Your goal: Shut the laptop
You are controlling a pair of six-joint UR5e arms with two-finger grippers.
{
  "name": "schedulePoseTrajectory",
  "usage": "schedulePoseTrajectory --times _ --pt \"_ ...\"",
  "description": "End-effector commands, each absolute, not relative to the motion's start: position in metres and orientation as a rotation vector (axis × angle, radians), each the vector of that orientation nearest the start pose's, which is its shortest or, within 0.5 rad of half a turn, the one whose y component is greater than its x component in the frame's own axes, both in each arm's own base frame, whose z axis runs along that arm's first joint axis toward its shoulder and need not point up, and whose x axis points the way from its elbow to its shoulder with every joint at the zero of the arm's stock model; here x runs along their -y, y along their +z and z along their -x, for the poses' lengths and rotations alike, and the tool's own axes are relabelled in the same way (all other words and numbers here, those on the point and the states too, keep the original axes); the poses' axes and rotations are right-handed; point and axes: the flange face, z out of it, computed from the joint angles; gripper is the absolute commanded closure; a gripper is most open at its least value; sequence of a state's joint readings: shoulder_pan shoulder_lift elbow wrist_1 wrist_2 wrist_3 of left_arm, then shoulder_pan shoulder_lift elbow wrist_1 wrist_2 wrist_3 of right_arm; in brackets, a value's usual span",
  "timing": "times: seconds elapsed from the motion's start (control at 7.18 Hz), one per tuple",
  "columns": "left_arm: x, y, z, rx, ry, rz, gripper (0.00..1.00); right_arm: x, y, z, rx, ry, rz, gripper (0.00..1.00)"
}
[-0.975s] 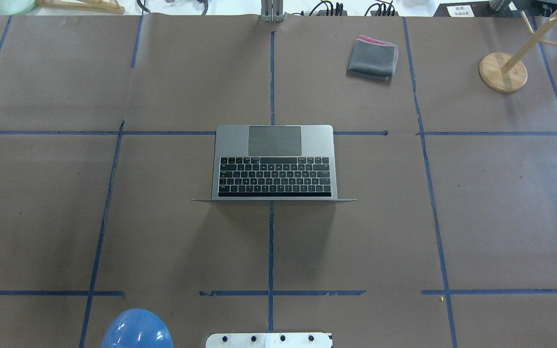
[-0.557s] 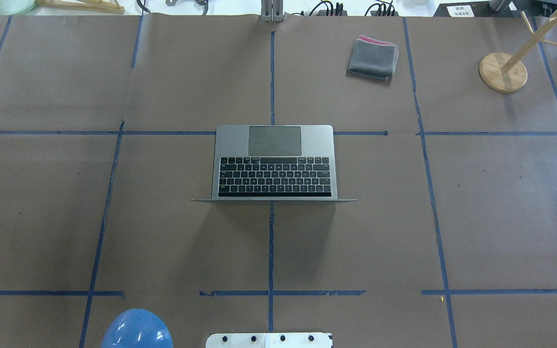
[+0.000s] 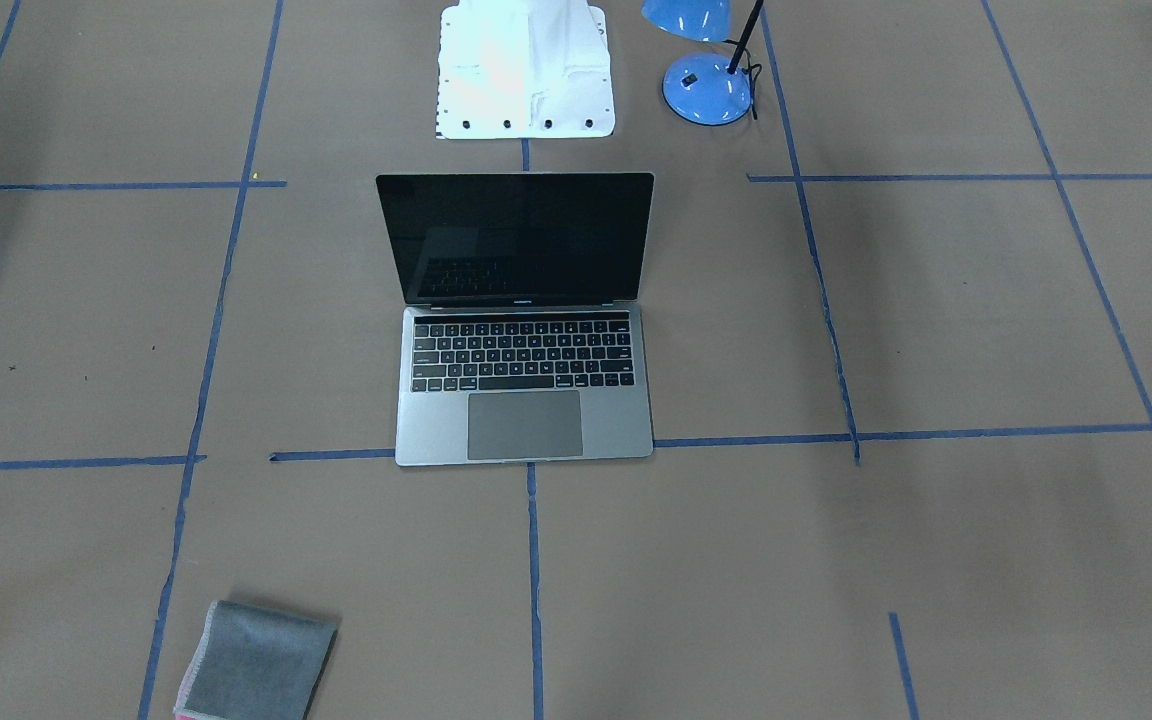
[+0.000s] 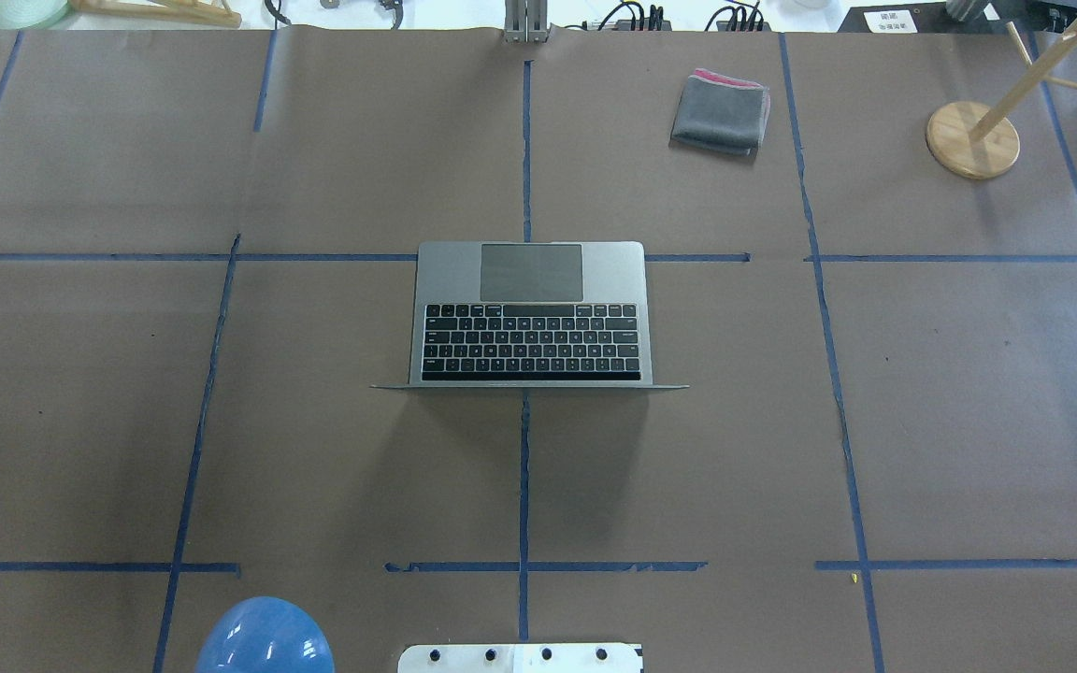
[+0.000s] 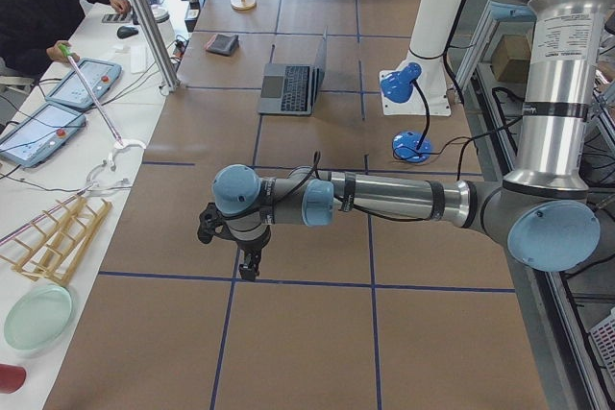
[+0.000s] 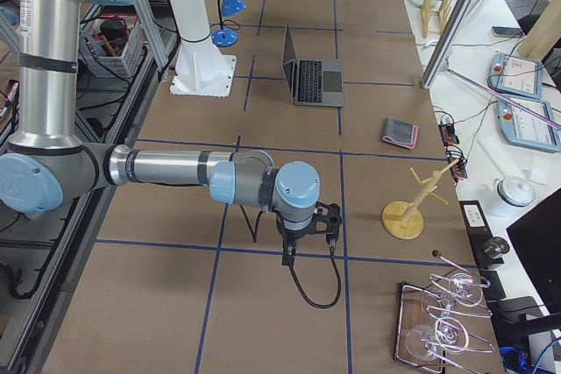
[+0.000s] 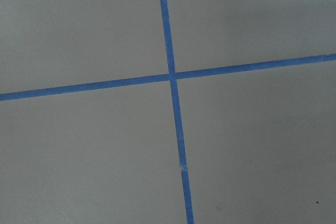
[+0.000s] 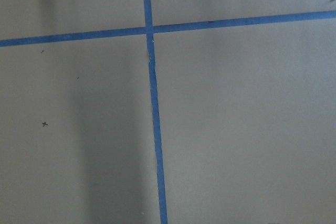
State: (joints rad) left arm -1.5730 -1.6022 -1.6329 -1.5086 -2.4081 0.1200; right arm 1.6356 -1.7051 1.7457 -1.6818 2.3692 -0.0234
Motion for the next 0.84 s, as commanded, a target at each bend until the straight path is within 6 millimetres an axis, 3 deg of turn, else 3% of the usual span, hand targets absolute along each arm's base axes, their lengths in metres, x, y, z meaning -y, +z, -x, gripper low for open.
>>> schedulePoseTrajectory --times 0.0,0.14,0.28,0.42,0.7 --pt "0.505 0.552 0.058 -0.837 0.095 -0.121 0.00 0.427 0.634 -0.089 0.814 0.062 0.017 0.00" --pt "0.495 0.509 0.055 -0.841 0.044 -0.126 0.00 0.427 0.634 -0.088 0.821 0.064 0.020 0.00" --pt "0.487 0.478 0.049 -0.847 0.035 -0.154 0.00 0.429 0.627 -0.087 0.826 0.057 0.006 0.00" --pt "0.483 0.451 0.017 -0.898 0.008 -0.121 0.00 0.444 0.603 -0.087 0.821 0.037 -0.038 0.00" --pt "0.460 0.380 -0.055 -0.958 -0.007 -0.073 0.00 0.438 0.607 -0.085 0.859 0.052 -0.028 0.00"
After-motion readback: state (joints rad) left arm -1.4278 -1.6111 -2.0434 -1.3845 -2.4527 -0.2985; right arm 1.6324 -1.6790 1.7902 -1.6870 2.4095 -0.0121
